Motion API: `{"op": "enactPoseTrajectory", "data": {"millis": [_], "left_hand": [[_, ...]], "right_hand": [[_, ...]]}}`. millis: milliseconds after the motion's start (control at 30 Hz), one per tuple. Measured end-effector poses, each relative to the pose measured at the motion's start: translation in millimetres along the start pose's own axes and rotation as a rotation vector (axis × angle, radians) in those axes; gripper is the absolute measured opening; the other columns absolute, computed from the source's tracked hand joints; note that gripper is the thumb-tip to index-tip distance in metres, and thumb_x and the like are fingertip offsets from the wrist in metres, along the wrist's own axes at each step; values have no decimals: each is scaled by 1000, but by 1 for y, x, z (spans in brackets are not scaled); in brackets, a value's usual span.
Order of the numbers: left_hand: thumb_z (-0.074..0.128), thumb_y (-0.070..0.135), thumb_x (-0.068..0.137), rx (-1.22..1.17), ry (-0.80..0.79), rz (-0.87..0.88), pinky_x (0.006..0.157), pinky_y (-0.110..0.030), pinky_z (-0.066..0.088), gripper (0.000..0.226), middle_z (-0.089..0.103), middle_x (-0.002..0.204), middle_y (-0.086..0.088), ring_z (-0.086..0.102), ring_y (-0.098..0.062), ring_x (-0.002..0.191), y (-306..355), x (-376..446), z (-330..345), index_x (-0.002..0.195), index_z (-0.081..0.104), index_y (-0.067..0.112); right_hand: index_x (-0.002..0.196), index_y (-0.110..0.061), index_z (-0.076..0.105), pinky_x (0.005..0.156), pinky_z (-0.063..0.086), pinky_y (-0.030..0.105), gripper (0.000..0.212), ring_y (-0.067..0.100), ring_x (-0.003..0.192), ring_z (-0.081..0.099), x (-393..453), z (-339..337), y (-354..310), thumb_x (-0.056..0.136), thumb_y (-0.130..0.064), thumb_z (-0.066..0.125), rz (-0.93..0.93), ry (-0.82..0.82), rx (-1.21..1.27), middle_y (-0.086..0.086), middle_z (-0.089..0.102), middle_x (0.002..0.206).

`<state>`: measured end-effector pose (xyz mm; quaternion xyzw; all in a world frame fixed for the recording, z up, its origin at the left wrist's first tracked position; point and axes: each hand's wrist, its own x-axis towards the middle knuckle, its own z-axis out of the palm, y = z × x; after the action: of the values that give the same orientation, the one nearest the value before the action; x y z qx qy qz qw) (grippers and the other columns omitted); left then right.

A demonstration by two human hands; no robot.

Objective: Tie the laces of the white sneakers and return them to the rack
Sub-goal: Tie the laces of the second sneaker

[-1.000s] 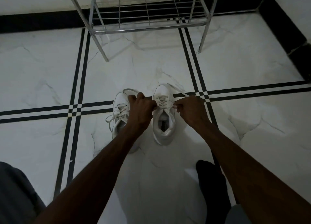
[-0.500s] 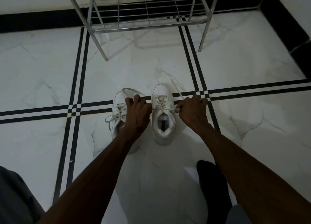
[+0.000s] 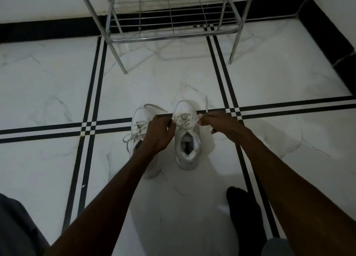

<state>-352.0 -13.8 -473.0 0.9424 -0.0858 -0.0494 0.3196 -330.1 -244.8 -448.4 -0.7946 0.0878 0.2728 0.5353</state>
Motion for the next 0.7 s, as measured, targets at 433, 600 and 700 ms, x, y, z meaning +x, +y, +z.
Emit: {"op": "enactPoseTrajectory", "data": {"millis": [433, 600, 700], "left_hand": [[42, 27, 103, -921, -33, -320, 80, -33, 50, 30, 74, 95, -15, 70, -21, 86, 29, 15, -13, 90, 60, 9], [41, 23, 106, -859, -41, -310, 69, -22, 49, 29, 67, 88, -10, 64, -14, 78, 23, 18, -7, 105, 65, 6], [42, 22, 107, -809, -50, -249, 74, -24, 48, 27, 65, 84, -7, 62, -11, 76, 18, 17, -4, 117, 67, 14]], "right_hand": [[117, -17, 68, 80, 46, 33, 26, 17, 99, 68, 5, 24, -17, 100, -29, 51, -84, -104, 428, 5, 72, 113], [128, -21, 64, 73, 52, 29, 33, 16, 94, 68, 7, 26, -14, 99, -9, 53, -100, -95, 377, 5, 74, 109], [129, -24, 63, 65, 50, 27, 36, 14, 89, 66, 9, 27, -12, 100, -8, 51, -94, -70, 349, 1, 74, 103]]}}
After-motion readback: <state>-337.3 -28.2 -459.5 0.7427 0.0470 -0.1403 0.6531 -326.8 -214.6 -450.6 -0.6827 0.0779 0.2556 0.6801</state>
